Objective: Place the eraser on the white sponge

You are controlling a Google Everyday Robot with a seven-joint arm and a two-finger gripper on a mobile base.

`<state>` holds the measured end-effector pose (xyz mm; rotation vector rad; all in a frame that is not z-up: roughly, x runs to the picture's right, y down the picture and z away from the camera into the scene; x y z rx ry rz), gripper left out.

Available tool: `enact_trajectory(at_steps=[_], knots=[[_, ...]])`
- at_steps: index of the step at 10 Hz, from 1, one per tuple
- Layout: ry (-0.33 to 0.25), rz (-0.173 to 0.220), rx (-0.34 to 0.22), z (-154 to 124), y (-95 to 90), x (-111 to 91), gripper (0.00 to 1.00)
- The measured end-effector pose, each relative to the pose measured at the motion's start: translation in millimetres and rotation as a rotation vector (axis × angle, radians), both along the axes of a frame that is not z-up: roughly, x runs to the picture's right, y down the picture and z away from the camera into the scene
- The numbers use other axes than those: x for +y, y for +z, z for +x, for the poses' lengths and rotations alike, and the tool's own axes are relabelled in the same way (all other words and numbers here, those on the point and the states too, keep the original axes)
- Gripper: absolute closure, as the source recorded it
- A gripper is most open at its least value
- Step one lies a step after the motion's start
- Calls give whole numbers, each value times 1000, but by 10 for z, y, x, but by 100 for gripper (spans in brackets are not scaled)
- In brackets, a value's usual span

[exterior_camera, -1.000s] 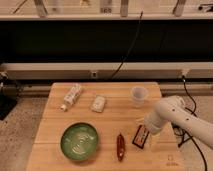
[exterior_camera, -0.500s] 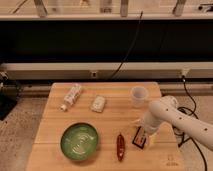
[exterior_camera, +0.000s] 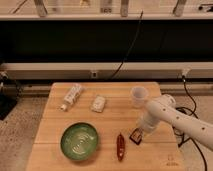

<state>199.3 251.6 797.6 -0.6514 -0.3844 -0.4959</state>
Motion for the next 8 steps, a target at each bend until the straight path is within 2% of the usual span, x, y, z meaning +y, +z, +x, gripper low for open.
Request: enact_trajectory(at_steps=[2,3,4,7,8], knots=[[-11,1,1,9,8,11,93],[-17,1,0,7,12,18,99],[-22,0,0,5,14,24,100],[-68,-65,52,-57,-5,50,100],[-85,-83,68,-167,-12,14,100]])
